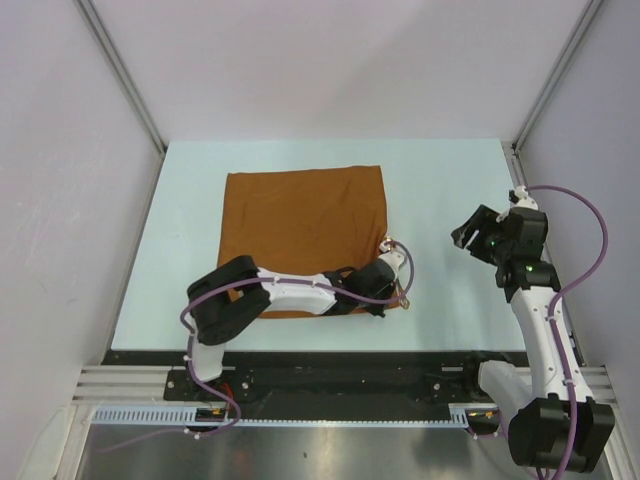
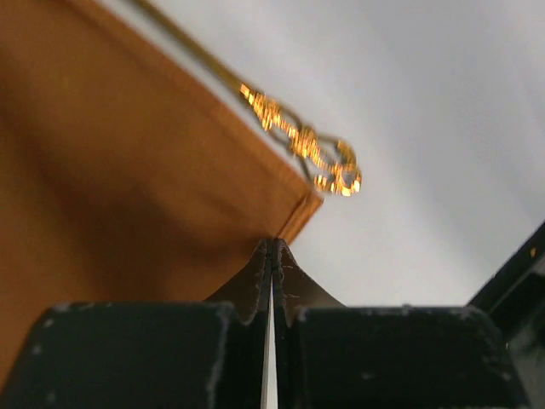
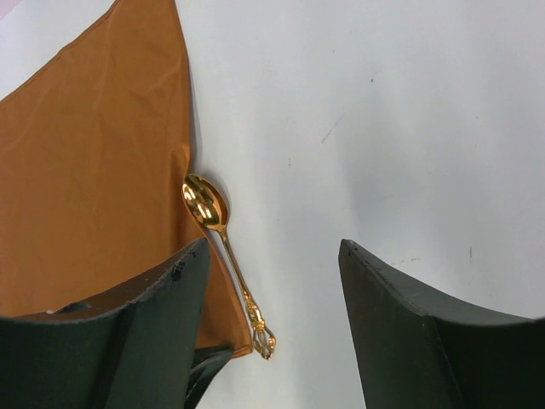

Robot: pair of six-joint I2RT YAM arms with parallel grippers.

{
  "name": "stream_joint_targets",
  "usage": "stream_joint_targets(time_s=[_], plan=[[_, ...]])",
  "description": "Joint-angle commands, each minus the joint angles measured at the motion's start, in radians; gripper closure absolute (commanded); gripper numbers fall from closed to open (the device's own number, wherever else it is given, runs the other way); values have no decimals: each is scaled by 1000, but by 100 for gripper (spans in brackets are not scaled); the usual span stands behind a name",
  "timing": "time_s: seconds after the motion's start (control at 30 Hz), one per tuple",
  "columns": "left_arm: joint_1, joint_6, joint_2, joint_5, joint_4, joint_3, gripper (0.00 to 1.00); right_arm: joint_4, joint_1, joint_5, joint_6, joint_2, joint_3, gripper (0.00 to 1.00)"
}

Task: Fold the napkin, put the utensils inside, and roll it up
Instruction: Fold the napkin at the center of the board.

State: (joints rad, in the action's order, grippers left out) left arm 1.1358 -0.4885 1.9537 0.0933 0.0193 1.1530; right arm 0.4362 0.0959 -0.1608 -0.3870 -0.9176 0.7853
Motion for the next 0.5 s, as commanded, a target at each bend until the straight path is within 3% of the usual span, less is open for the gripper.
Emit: stream_joint_targets(time_s=[0.0,0.07,0.2,0.33,0.47], plan=[[2,44,-133,-55,25,-65,100,-36,7,-34,11,6,-15,33],[4,82,-116,-85,-2,-58,99,-48,7,-46,8,8,-21,32],[33,139,-52,-106,-45,-23,82,-60,7,-65,7,8,-29,32],[76,235,-23,-38,-48,22,63,-54,7,-65,8,23,-34,31],[97,283,27,52,-128,138,52,-53,5,-65,10,40,-35,31]])
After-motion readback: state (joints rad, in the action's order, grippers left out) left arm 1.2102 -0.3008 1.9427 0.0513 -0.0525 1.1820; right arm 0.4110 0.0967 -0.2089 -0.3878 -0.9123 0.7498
